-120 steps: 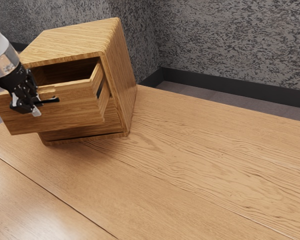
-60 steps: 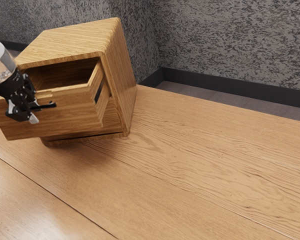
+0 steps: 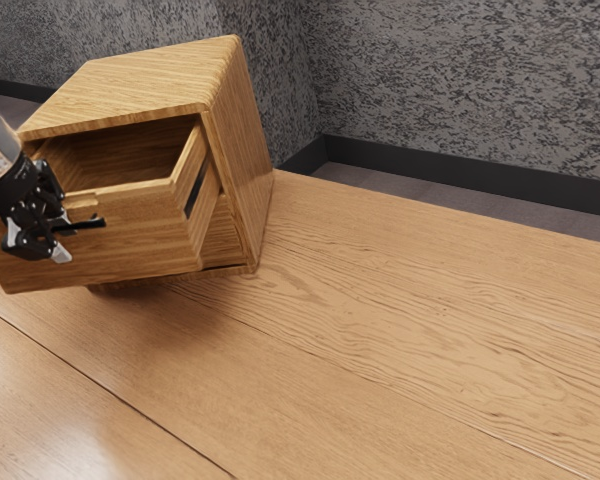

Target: Pull the drawer handle with one arm to open the drawer

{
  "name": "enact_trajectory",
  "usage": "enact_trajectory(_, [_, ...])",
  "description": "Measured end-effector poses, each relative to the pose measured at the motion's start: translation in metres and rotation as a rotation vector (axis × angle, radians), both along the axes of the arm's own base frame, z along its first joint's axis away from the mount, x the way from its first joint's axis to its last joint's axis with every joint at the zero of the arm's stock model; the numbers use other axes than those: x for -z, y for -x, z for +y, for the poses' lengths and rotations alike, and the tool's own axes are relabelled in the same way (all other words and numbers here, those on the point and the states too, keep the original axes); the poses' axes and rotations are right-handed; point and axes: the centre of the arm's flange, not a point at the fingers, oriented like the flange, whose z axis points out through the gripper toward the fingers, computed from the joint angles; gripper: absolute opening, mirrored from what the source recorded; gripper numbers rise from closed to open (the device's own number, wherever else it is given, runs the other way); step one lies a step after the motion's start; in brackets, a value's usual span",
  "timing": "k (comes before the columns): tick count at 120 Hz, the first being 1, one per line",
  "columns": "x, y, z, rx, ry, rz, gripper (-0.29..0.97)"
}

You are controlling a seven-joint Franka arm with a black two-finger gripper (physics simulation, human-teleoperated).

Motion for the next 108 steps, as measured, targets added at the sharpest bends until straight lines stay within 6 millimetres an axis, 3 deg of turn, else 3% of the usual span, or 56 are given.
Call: enact_trajectory(108, [0.003, 0.032, -0.025, -0.005, -0.02, -0.059, 0.2])
